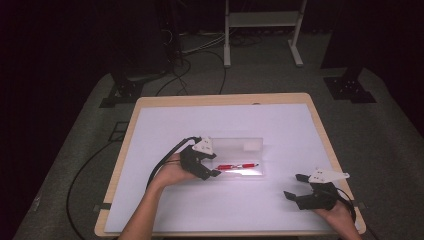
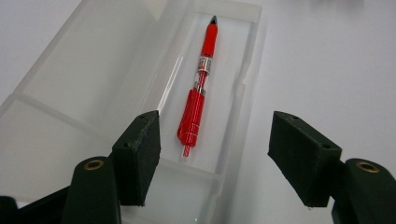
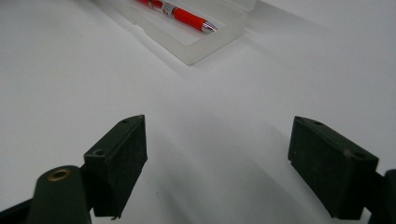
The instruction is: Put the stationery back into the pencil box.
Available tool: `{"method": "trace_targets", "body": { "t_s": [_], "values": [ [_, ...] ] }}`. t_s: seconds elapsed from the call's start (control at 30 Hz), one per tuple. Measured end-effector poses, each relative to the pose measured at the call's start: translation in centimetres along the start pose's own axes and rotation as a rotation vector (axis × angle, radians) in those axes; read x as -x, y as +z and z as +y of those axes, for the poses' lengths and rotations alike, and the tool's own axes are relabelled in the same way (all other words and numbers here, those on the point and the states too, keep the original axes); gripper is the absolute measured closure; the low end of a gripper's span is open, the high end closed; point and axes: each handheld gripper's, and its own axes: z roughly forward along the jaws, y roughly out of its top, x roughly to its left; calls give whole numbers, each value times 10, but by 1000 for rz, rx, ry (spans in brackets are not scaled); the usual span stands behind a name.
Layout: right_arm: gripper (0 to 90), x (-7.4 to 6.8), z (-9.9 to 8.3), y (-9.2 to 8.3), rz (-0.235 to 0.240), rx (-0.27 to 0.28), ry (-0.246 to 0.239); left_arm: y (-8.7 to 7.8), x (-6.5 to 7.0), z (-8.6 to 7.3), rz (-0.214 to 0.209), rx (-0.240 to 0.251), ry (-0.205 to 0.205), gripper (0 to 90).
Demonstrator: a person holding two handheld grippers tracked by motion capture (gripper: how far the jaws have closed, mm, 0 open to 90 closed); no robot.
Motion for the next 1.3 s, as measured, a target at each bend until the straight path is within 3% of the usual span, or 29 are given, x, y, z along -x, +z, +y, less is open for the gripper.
{"method": "trace_targets", "body": {
  "t_s": [0.43,1.17,1.3],
  "values": [
    [189,0,-1,1,-3,-6,2,-8,3,-14,18,30,-49,263],
    [189,0,-1,2,-5,-9,3,-28,8,-34,52,49,-73,222],
    [189,0,-1,2,-5,-10,5,-34,9,-41,60,71,-93,222]
  ]
}}
